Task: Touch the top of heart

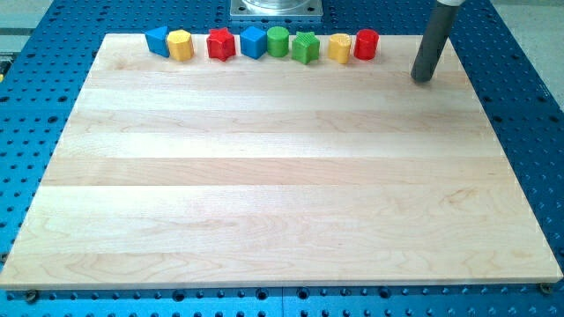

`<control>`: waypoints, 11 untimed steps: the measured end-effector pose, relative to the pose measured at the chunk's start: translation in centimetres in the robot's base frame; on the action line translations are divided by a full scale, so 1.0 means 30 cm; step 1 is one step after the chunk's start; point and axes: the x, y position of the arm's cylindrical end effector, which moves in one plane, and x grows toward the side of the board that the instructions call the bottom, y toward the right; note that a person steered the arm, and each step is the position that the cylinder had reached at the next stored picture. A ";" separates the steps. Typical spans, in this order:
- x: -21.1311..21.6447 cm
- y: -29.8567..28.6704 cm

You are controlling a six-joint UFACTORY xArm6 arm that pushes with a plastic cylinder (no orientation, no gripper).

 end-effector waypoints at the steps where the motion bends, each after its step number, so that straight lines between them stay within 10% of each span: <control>1: -0.047 0.030; 4: -0.308 0.048; 11: -0.321 -0.404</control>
